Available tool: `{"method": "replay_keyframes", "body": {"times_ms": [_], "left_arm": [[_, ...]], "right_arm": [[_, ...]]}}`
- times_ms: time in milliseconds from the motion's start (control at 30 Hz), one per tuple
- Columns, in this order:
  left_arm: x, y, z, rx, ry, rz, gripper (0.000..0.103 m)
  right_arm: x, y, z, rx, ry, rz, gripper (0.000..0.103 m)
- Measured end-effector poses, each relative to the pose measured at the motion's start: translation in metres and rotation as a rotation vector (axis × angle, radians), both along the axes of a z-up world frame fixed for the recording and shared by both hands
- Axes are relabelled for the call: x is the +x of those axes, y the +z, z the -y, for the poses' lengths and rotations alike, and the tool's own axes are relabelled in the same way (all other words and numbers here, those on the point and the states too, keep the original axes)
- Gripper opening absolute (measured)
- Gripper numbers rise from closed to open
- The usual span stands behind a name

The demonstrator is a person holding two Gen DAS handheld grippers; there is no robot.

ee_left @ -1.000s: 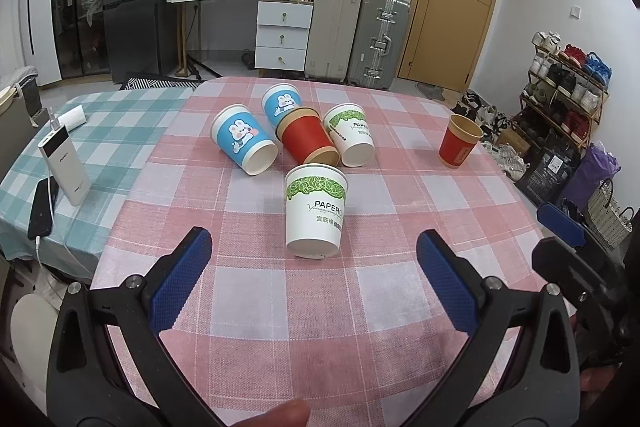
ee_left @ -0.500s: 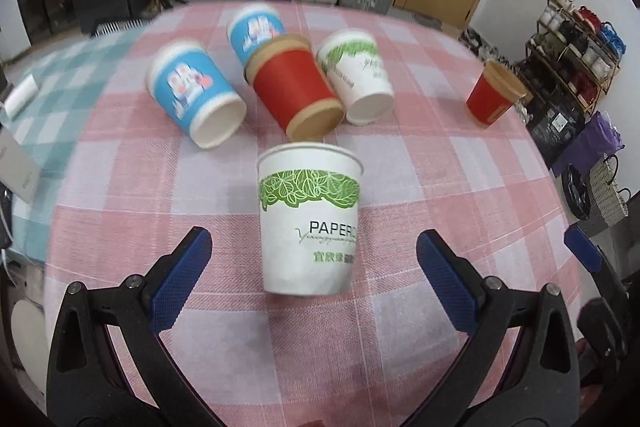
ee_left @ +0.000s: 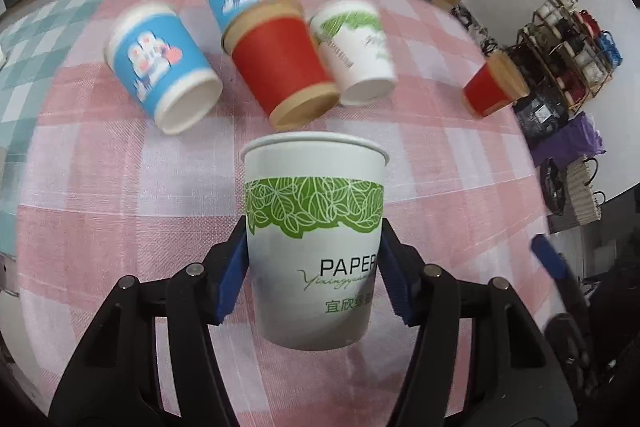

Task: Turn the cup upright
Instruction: 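Move the left tool to the white green-band cup and close on it, then lift the white cup with the left tool and set it down mouth-down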

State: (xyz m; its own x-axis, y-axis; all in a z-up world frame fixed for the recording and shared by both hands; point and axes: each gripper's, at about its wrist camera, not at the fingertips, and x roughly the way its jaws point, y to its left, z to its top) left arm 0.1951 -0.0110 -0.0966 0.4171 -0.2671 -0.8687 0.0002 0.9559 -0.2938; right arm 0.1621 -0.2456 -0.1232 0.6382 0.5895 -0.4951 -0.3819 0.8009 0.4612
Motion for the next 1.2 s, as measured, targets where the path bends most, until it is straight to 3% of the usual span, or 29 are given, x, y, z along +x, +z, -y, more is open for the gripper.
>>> {"method": "replay_keyframes", "body": {"times_ms": [267,433,533,767,867,933,1000,1033,1067,1200], "left_arm": [[-0.074,0.092,0.0,-0.054,-0.023,0.122,0.058],[-0.129,0.107,-0.012,-0.171,-0.012,0.082,0.059],[-0.168,0.091,-0.016,-0.198,0.034,0.047,0.059],[-0.199,0.0,-0.002,-0.258,0.096,-0.106,0.059],[-0.199,-0.023,0.004,-0.198,0.104,-0.111,0.059],[-0.196,-0.029,0.006,-0.146,0.114,-0.113,0.06],[-0.192,-0.036,0.008,-0.136,0.108,-0.127,0.069],[-0.193,-0.034,0.01,-0.131,0.099,-0.119,0.083],[-0.194,-0.033,0.012,-0.114,0.098,-0.105,0.088],[-0.193,-0.026,0.013,-0.055,0.085,-0.072,0.088]], "right_arm": [[-0.043,0.019,0.002,-0.01,-0.002,0.022,0.103],[-0.066,0.022,0.0,-0.019,0.001,0.021,0.103],[-0.076,0.021,-0.001,-0.022,0.005,0.016,0.103],[-0.088,0.017,-0.006,-0.061,0.014,-0.004,0.103],[-0.09,0.016,-0.007,-0.075,0.014,-0.008,0.103],[-0.09,0.015,-0.007,-0.076,0.012,-0.013,0.103],[-0.09,0.014,-0.008,-0.078,0.012,-0.019,0.103],[-0.09,0.014,-0.009,-0.08,0.013,-0.02,0.103],[-0.09,0.014,-0.009,-0.082,0.015,-0.019,0.103],[-0.092,0.019,-0.013,-0.086,0.022,-0.01,0.103]]}}
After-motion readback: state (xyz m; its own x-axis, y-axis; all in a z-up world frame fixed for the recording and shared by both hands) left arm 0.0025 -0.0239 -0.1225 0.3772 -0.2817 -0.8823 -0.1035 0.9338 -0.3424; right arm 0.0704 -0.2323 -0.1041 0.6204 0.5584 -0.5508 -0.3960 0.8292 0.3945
